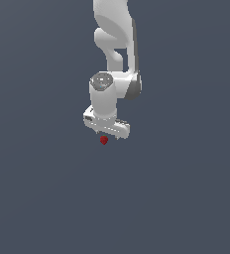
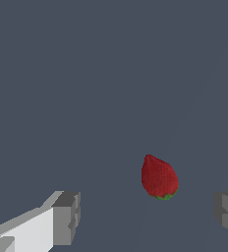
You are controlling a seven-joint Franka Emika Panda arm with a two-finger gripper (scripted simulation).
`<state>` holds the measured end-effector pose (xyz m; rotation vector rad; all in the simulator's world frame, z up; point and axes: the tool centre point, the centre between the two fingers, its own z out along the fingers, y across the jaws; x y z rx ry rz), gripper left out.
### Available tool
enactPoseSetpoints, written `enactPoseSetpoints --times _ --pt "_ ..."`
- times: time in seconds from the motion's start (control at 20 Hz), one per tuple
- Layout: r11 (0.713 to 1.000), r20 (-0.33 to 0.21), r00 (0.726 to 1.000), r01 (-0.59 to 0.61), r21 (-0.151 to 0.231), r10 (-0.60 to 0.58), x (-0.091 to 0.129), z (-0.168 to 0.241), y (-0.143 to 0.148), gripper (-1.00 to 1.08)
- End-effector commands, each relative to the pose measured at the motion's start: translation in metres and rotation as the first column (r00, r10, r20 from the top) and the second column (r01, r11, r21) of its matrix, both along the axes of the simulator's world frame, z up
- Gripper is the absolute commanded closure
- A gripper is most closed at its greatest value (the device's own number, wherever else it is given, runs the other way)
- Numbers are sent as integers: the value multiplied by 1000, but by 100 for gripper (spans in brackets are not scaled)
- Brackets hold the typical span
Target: Pick up the object and move it to a goal position.
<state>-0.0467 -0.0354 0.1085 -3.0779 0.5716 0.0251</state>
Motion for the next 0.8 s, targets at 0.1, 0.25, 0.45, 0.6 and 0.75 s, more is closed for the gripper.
enactPoseSetpoints --times 0.1,0.25,0.45,0.6,0.75 --pt "993 6 993 121 -6 -121 -14 -18 -12 -92" --pt "984 9 984 179 -9 -179 -21 -26 -17 -92" --pt "973 12 973 231 -12 -230 -28 -33 -22 -92" --pt "968 13 968 250 -13 -249 -31 -35 -24 -92" --pt "969 13 969 248 -14 -248 -31 -35 -24 -92"
